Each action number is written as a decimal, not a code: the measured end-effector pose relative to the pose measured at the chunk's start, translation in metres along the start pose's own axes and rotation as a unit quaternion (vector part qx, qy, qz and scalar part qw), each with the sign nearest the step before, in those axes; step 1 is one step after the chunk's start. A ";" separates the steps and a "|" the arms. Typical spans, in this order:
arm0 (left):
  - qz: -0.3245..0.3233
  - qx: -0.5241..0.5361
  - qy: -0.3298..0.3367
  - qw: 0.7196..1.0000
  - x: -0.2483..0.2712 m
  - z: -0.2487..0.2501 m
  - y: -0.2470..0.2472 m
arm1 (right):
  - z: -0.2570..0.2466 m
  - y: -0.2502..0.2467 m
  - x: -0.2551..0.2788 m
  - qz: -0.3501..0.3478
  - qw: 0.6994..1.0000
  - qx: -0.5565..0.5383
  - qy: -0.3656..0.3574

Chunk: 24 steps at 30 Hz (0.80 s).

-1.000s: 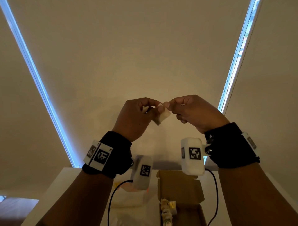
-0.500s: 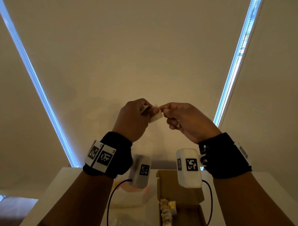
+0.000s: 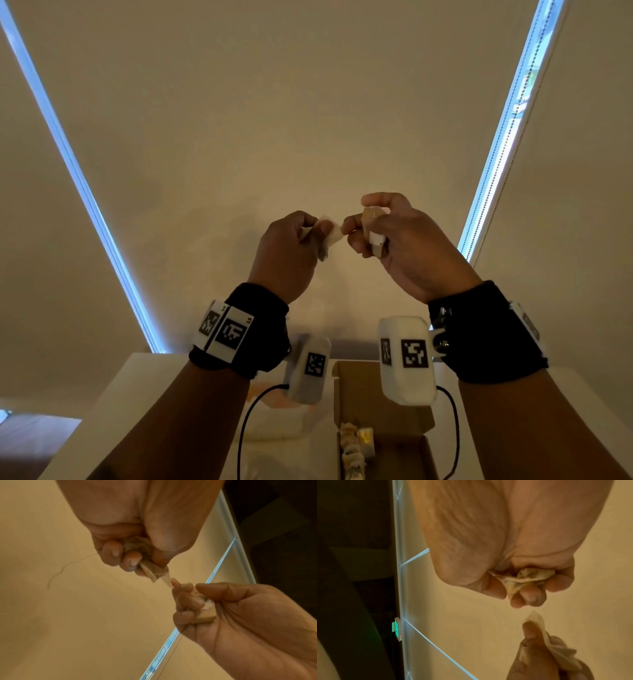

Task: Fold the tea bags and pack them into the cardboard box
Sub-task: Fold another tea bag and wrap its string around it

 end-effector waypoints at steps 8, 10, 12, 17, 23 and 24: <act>0.086 0.116 -0.048 0.988 -0.002 -0.005 0.011 | 0.007 0.001 0.003 -0.013 1.000 0.018 0.019; 0.092 0.136 -0.056 0.985 -0.001 -0.006 0.014 | 0.006 -0.001 0.004 -0.036 0.999 -0.005 0.029; 0.089 0.149 -0.062 0.983 0.000 -0.008 0.017 | 0.006 -0.002 0.005 -0.053 0.998 0.002 0.032; 0.079 0.228 -0.085 0.967 0.007 -0.003 0.026 | 0.012 0.004 0.001 0.015 0.998 0.024 0.059; 0.059 0.291 -0.100 0.950 0.010 0.006 0.027 | 0.018 0.003 -0.004 0.061 0.996 -0.030 0.056; 0.052 0.298 -0.102 0.948 0.012 0.007 0.026 | 0.018 0.003 -0.004 0.062 0.996 -0.019 0.054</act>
Point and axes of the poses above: each hand's wrist, its own x-axis away from the middle knuckle, its own y-axis out of the palm, z = x × y, the point moved 1 cm from there along -x, towards the middle knuckle, and after that the axes turned 1 degree about -z, right-handed, at the moved point
